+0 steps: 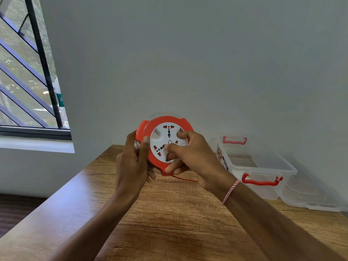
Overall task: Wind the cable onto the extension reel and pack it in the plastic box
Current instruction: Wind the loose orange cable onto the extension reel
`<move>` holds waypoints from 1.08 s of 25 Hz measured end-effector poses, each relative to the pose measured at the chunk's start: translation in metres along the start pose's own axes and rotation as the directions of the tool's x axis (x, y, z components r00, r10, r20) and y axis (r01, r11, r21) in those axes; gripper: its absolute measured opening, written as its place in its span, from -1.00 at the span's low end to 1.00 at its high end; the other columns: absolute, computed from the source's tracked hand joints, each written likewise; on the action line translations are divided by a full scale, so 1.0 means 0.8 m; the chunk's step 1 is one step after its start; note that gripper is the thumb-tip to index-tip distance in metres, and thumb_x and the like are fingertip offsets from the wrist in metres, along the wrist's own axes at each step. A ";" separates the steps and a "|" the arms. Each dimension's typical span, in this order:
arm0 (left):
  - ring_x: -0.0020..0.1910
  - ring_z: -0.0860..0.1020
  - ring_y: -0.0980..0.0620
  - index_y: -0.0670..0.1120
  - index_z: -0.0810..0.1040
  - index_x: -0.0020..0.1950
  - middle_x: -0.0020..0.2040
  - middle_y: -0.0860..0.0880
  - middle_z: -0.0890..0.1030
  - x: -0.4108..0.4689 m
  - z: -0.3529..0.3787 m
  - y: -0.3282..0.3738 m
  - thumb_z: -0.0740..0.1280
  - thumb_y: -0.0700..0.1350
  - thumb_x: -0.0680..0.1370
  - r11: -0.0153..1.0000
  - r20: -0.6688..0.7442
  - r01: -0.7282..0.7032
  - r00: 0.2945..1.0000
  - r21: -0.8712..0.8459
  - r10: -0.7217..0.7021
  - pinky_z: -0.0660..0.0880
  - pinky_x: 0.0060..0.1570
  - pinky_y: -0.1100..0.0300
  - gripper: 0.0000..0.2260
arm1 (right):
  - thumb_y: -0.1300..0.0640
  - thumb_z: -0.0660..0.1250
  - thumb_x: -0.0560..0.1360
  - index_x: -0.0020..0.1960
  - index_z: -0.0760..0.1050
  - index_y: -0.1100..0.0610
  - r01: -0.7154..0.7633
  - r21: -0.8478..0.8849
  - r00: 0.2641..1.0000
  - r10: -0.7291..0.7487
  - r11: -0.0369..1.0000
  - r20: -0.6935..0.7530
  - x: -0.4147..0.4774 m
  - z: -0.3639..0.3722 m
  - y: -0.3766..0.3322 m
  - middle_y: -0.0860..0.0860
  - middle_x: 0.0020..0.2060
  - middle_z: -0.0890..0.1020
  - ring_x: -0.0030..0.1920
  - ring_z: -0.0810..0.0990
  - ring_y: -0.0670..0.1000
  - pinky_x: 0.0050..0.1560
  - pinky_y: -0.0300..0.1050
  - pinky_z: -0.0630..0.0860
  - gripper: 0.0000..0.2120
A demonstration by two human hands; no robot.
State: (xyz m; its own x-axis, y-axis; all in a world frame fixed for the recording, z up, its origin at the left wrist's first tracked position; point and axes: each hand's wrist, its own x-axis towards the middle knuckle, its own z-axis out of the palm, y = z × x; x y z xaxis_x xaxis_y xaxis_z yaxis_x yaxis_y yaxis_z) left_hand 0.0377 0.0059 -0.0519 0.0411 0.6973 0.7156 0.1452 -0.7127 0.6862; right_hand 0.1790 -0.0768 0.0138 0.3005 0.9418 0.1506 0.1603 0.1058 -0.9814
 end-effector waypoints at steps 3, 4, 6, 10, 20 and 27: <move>-0.54 0.65 0.04 0.11 0.37 0.36 -0.17 0.23 0.69 0.002 -0.002 0.001 0.17 0.19 0.68 1.000 -0.038 0.023 0.999 0.010 -0.022 0.57 -0.60 0.19 -0.69 | 0.16 0.47 0.55 0.55 0.21 0.04 -0.070 0.018 0.988 0.067 0.997 0.138 -0.005 -0.003 -0.014 0.18 -0.16 0.77 -0.34 0.76 0.11 -0.40 -0.14 0.65 -0.33; -0.54 0.65 0.04 0.10 0.38 0.36 -0.17 0.24 0.69 0.002 -0.002 0.001 0.16 0.20 0.67 0.999 -0.045 0.036 0.998 0.005 -0.036 0.57 -0.60 0.20 -0.68 | 0.12 0.48 0.54 0.54 0.27 0.08 0.030 -0.182 0.994 -0.010 0.983 0.110 -0.005 -0.007 -0.016 0.17 -0.13 0.77 -0.34 0.76 0.10 -0.36 -0.12 0.67 -0.35; -0.54 0.66 0.03 0.08 0.38 0.36 -0.18 0.23 0.70 0.002 -0.002 0.002 0.16 0.23 0.66 0.998 -0.050 0.061 0.997 -0.006 -0.061 0.56 -0.60 0.22 -0.65 | -0.06 0.51 0.50 0.40 0.48 0.06 0.295 -0.770 0.909 -0.415 0.566 0.043 0.000 -0.022 -0.016 0.09 -0.06 0.77 -0.27 0.76 0.07 -0.20 -0.08 0.71 -0.47; -0.54 0.65 0.04 0.10 0.39 0.33 -0.22 0.19 0.69 0.001 -0.001 0.002 0.16 0.25 0.64 0.998 -0.043 0.059 0.997 -0.008 -0.059 0.55 -0.60 0.25 -0.65 | -0.23 0.44 0.50 0.47 0.42 -0.08 0.430 -0.890 0.645 -0.636 -0.155 0.423 0.007 -0.035 -0.014 0.06 0.18 0.69 -0.12 0.74 0.11 -0.15 -0.02 0.66 -0.40; -0.49 0.67 0.11 0.08 0.40 0.40 -0.20 0.13 0.67 -0.007 0.004 0.007 0.17 0.23 0.65 0.998 -0.021 -0.058 0.998 -0.001 0.058 0.56 -0.58 0.27 -0.61 | -0.34 0.45 0.42 0.29 0.57 0.03 0.487 -0.873 0.587 -0.749 0.025 0.306 0.015 -0.030 0.012 0.08 -0.09 0.77 -0.27 0.73 0.10 -0.26 -0.10 0.64 -0.40; -0.49 0.66 0.12 0.11 0.39 0.40 -0.24 0.11 0.65 -0.011 0.008 0.005 0.17 0.25 0.66 0.995 -0.038 -0.098 0.994 0.029 0.099 0.56 -0.57 0.26 -0.62 | -0.18 0.46 0.51 0.21 0.42 0.08 0.142 -0.220 0.967 -0.183 0.965 -0.180 0.007 0.001 0.018 0.02 -0.29 0.75 -0.44 0.72 0.01 -0.50 -0.21 0.58 -0.55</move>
State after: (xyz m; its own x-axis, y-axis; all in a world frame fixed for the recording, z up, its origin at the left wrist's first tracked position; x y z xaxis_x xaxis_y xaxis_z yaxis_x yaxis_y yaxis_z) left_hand 0.0443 -0.0025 -0.0564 0.0181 0.6198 0.7846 0.1692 -0.7753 0.6085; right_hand 0.1821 -0.0694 0.0001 0.4303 0.8336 0.3464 0.4040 0.1653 -0.8997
